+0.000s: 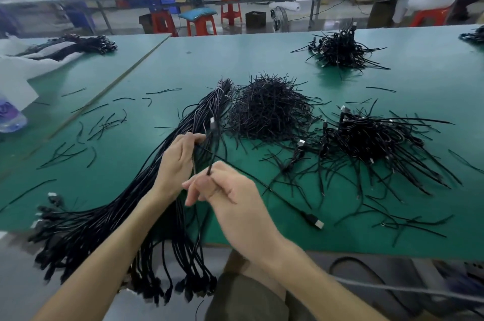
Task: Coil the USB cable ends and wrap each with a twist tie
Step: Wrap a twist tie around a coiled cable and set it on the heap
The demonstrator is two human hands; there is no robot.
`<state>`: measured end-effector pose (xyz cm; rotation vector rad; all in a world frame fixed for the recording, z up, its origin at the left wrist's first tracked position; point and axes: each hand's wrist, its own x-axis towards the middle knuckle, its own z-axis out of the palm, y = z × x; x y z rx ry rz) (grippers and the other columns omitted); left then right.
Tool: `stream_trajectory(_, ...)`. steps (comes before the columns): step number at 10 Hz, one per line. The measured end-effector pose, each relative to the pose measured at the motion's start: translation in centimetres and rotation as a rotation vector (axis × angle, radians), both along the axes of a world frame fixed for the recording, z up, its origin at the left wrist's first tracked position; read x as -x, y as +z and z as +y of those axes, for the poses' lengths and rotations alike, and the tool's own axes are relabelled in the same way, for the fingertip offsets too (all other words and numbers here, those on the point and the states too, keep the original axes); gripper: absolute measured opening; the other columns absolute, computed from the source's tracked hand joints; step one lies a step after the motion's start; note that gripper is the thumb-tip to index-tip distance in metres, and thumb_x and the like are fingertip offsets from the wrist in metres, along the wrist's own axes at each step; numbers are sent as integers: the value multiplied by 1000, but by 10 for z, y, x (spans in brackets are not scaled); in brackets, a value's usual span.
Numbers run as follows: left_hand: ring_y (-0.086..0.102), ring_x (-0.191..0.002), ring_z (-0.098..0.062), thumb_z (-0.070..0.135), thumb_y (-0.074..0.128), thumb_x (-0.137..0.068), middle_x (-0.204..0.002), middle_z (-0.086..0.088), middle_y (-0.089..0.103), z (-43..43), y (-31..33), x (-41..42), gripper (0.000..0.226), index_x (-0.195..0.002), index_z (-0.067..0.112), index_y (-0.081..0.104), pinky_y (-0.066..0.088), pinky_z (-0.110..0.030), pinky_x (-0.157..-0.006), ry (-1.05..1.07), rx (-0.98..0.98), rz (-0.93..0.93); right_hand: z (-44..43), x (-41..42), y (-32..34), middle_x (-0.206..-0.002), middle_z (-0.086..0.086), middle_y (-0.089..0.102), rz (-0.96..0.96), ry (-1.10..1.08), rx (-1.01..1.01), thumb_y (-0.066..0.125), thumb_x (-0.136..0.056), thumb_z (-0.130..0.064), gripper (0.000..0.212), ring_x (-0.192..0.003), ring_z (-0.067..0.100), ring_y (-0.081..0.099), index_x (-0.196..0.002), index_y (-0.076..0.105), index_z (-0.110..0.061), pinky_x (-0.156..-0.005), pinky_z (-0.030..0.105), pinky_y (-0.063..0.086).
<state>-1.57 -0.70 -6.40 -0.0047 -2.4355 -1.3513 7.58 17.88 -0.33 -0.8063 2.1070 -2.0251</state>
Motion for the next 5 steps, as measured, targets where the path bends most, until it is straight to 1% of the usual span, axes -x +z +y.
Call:
stream_trajectory(1,65,-96,4,30,32,-113,-107,10,74,1,1,2,42,-112,15,72,53,-24,-86,4,-144,-37,-16,-16,0,-94,-6,62,118,-4,-92,50,-105,-21,33,-102,14,51,-81,70,-10,-98,29,38)
stream_trajectory(2,63,-94,11,33,31,-113,-103,19,74,2,2,5,47,-105,20,75,43,-3,-81,-6,-193,-47,-23,-23,1,-93,0,62,309,-37,-186,54,-103,-13,28,-99,17,47,-82,70,-8,-95,32,41)
stream_trajectory(3,62,-99,9,33,29,-113,-111,12,73,-1,2,7,51,-108,16,77,40,-2,-85,2,-119,-37,-23,-27,-4,-90,0,62,439,-50,-234,57,-101,-10,24,-95,19,47,-80,69,-8,-87,37,46)
stream_trajectory(4,61,-102,8,32,31,-113,-113,11,73,-3,-2,12,52,-101,15,79,38,-3,-87,14,-18,2,-18,-29,-8,-85,0,61,391,-40,-210,47,-105,-24,37,-93,18,49,-78,69,-10,-87,33,45)
stream_trajectory(5,61,-104,8,30,36,-112,-113,13,70,-3,-5,14,49,-94,16,80,40,-7,-91,29,104,8,-1,-12,-7,-82,-3,65,87,-75,-95,43,-108,-26,40,-86,10,59,-77,67,-14,-83,24,45)
